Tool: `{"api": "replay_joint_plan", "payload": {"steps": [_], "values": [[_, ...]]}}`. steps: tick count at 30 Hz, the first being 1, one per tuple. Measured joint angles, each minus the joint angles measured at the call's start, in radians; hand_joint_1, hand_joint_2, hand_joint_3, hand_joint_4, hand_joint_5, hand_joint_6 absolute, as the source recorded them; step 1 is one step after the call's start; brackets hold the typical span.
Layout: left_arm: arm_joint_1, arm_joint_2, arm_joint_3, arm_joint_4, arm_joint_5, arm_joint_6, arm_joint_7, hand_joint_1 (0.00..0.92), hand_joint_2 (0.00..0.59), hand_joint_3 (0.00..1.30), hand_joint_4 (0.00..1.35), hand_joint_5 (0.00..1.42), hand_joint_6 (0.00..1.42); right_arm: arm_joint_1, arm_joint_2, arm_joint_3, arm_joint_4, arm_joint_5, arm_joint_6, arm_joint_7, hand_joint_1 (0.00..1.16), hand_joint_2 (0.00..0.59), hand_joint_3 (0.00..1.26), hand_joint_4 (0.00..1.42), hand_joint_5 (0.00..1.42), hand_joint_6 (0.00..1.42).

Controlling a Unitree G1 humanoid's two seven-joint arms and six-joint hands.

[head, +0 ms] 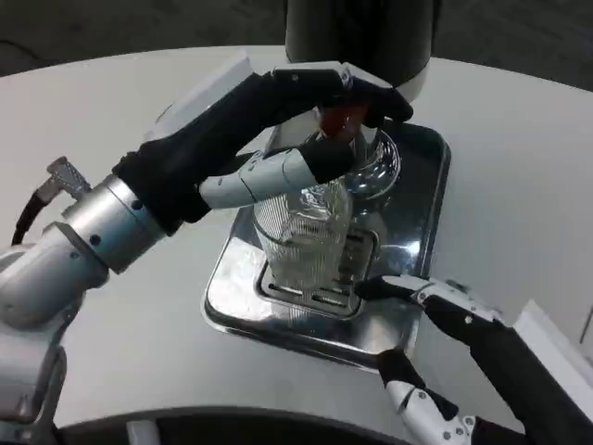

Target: Grasp the cup under the faucet to collect the drink, then remove the cup.

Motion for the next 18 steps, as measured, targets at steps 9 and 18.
{"api": "replay_joint_plan", "payload": {"steps": [9, 18], "values": [[0.0, 0.005, 0.0, 0.011, 0.017, -0.034, 0.012, 0.0, 0.052, 0.49, 0.36, 0.37, 0.23, -0.004, -0.001, -0.018, 0.0, 0.001, 0.0, 0.0, 0.48, 0.525, 0.27, 0.17, 0.11, 0.0], [0.003, 0.021, 0.0, 0.015, 0.035, -0.063, 0.021, 0.0, 0.056, 0.5, 0.37, 0.38, 0.24, -0.003, 0.001, -0.011, 0.0, 0.001, 0.0, 0.0, 0.48, 0.525, 0.27, 0.17, 0.12, 0.0]]}}
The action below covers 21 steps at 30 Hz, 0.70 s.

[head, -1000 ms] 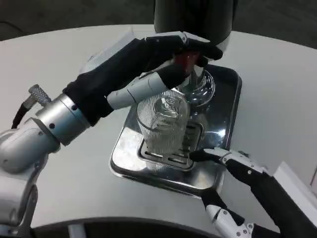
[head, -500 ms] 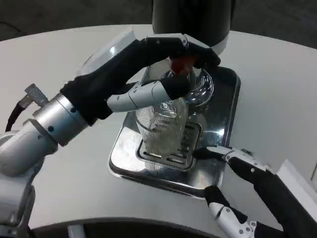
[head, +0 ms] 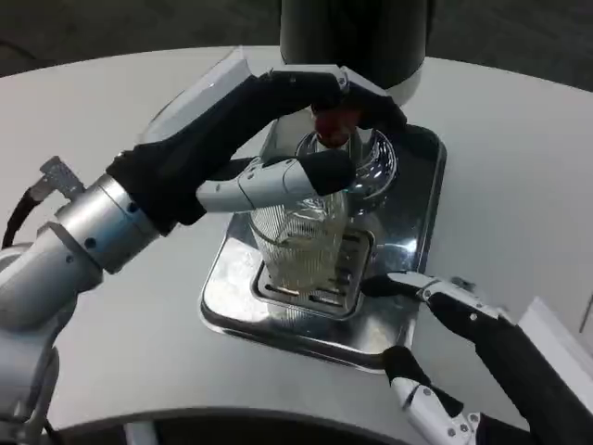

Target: Grasp the cup under the faucet to collect the drink, then remove the cup.

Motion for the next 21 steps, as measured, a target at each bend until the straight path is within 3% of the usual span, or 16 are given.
{"api": "replay_joint_plan", "payload": {"steps": [7, 13, 21], "values": [[0.004, 0.003, 0.0, 0.0, 0.004, -0.007, 0.007, 0.0, 0.054, 0.51, 0.37, 0.38, 0.24, -0.001, 0.001, 0.001, 0.0, 0.0, 0.0, 0.0, 0.51, 0.517, 0.27, 0.17, 0.12, 0.0], [0.004, 0.005, 0.0, 0.0, 0.009, -0.012, 0.008, 0.0, 0.054, 0.51, 0.38, 0.39, 0.24, -0.002, 0.007, 0.012, 0.008, -0.001, 0.015, -0.01, 0.68, 0.369, 0.26, 0.21, 0.2, 0.12], [0.004, 0.005, 0.0, 0.002, 0.01, -0.015, 0.009, 0.0, 0.054, 0.51, 0.38, 0.39, 0.24, -0.001, 0.008, 0.015, 0.083, 0.006, -0.001, -0.066, 0.84, 0.28, 0.25, 0.23, 0.26, 0.25]]}}
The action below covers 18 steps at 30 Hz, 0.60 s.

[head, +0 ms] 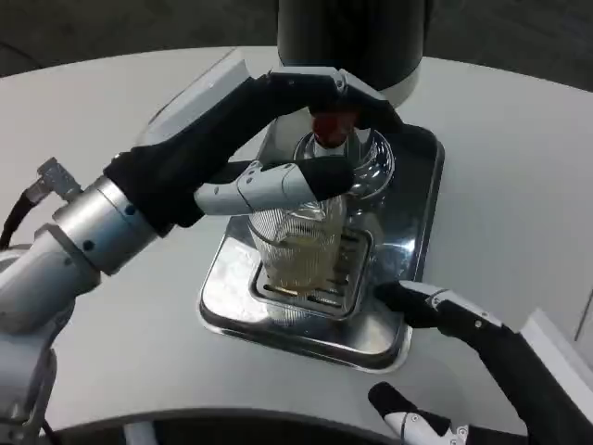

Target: Grasp the cup under the faucet to collect the drink, then remove the cup.

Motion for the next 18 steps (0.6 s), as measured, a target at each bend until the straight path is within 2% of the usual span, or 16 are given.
{"api": "replay_joint_plan", "payload": {"steps": [6, 9, 18], "values": [[0.0, 0.0, 0.0, 0.001, 0.001, -0.002, 0.002, 0.0, 0.054, 0.52, 0.38, 0.39, 0.24, -0.01, 0.018, -0.004, 0.06, 0.037, -0.011, -0.056, 0.87, 0.253, 0.22, 0.23, 0.27, 0.29], [0.0, 0.0, -0.001, 0.001, 0.003, -0.003, 0.004, 0.0, 0.054, 0.52, 0.38, 0.39, 0.24, -0.023, 0.031, -0.008, 0.094, 0.05, -0.019, -0.081, 0.88, 0.209, 0.19, 0.22, 0.26, 0.32], [0.0, 0.0, -0.002, 0.002, 0.004, -0.004, 0.005, 0.0, 0.056, 0.52, 0.38, 0.39, 0.24, -0.078, 0.057, -0.004, 0.204, 0.092, -0.05, -0.149, 0.88, 0.194, 0.17, 0.21, 0.26, 0.32]]}}
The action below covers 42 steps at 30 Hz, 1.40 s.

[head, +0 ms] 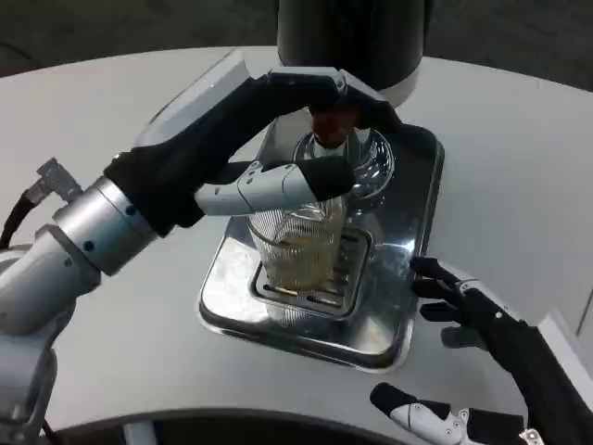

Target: Grasp the cup under the faucet to collect the drink, then remove the cup.

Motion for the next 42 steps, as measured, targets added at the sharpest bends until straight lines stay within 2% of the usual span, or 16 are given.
{"api": "replay_joint_plan", "payload": {"steps": [8, 15, 19, 30, 33, 42], "values": [[0.001, 0.001, -0.009, 0.0, 0.002, -0.001, 0.005, 0.0, 0.056, 0.52, 0.38, 0.39, 0.24, -0.063, 0.032, 0.028, 0.12, 0.027, -0.044, -0.067, 0.88, 0.184, 0.16, 0.21, 0.27, 0.33], [0.001, 0.001, -0.018, 0.0, 0.004, -0.001, 0.019, 0.0, 0.056, 0.52, 0.38, 0.39, 0.24, -0.124, 0.075, 0.046, 0.252, 0.077, -0.12, -0.133, 0.89, 0.175, 0.16, 0.19, 0.26, 0.29], [0.001, 0.002, -0.02, 0.0, 0.004, -0.001, 0.022, 0.0, 0.056, 0.52, 0.38, 0.39, 0.24, -0.153, 0.089, 0.045, 0.294, 0.093, -0.149, -0.158, 0.89, 0.172, 0.15, 0.19, 0.26, 0.29], [0.0, 0.003, -0.025, 0.004, 0.005, -0.001, 0.031, 0.0, 0.056, 0.52, 0.39, 0.39, 0.24, -0.247, 0.132, 0.049, 0.422, 0.109, -0.19, -0.215, 0.91, 0.16, 0.16, 0.18, 0.25, 0.27], [-0.004, 0.003, -0.028, 0.01, 0.005, -0.003, 0.036, 0.0, 0.056, 0.52, 0.39, 0.39, 0.24, -0.287, 0.143, 0.049, 0.457, 0.112, -0.197, -0.229, 0.91, 0.16, 0.16, 0.14, 0.2, 0.27], [-0.015, 0.003, -0.033, 0.028, 0.006, -0.013, 0.041, 0.0, 0.056, 0.52, 0.39, 0.39, 0.24, -0.346, 0.174, 0.05, 0.507, 0.115, -0.216, -0.269, 0.92, 0.153, 0.15, 0.12, 0.17, 0.24]]}}
